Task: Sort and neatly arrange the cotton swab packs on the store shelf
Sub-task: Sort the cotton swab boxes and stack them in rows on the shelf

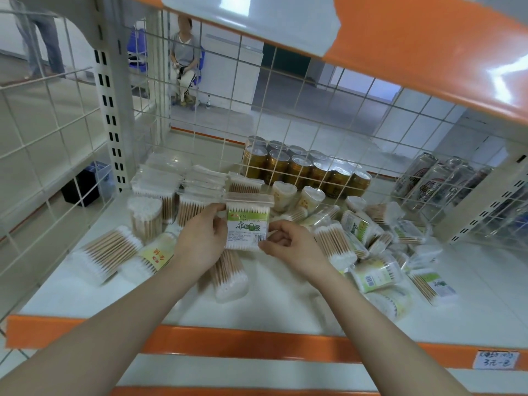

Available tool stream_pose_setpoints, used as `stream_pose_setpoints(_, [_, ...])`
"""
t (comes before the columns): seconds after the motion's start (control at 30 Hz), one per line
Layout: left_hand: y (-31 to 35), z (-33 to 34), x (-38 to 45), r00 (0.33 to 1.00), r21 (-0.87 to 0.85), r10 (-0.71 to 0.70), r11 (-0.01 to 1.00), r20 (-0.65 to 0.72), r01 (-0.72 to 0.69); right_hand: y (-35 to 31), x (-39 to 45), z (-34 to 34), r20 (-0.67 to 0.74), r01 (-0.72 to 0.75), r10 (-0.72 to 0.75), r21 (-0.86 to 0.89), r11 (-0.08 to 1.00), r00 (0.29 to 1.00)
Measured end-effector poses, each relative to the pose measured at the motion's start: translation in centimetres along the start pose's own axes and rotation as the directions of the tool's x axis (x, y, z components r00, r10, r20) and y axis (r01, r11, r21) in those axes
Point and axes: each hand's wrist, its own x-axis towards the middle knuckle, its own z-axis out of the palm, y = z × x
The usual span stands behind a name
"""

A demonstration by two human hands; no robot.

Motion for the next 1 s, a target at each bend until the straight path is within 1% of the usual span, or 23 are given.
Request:
stream_pose_setpoints(0.33, [0.1, -0.2, -0.3, 0.999, -0.084, 0.021, 0.996, 0.025, -0.019, -0.2, 0.5, 0.1, -0.072, 0.038, -0.037, 0.002, 0.999, 0.997])
stream_pose_setpoints(0.47, [0.2, -0.3, -0.5, 0.997, -0.109, 0.045, 0.993, 0.057, -0.039, -0.4, 0.6, 0.2, -0.110, 0.074, -0.067, 0.067, 0.995, 0.992])
stream_pose_setpoints(0.6, [0.1, -0.3, -0.7, 0.996, -0.120, 0.053, 0.992, 0.072, -0.044, -0.1, 0.8, 0.1, -0.133, 0.061, -0.049, 0.085, 0.994, 0.990])
stream_pose_setpoints(0.7, [-0.3, -0.3, -0.5, 0.995, -0.062, 0.064, 0.996, 0.071, -0.059, 0.4, 0.9, -0.2, -0.164, 0.029, -0.036, -0.044, 0.999, 0.986])
stream_pose_setpoints(0.77, [-0.6, -0.2, -0.4, 0.997, -0.025, 0.065, 0.998, 0.039, -0.064, 0.9, 1.0, -0.2, -0.195, 0.018, -0.044, -0.135, 0.991, 0.980])
stream_pose_setpoints(0.87, [-1.1, -0.3, -0.2, 0.998, 0.026, 0.068, 0.997, -0.006, -0.068, 1.8, 1.0, 0.2, -0.216, 0.028, -0.081, -0.238, 0.971, 0.973])
stream_pose_setpoints(1.0, [-2.0, -0.7, 0.3, 0.995, 0.089, 0.097, 0.992, -0.025, -0.094, 2.6, 1.1, 0.8, -0.197, 0.068, -0.149, -0.369, 0.927, 0.969])
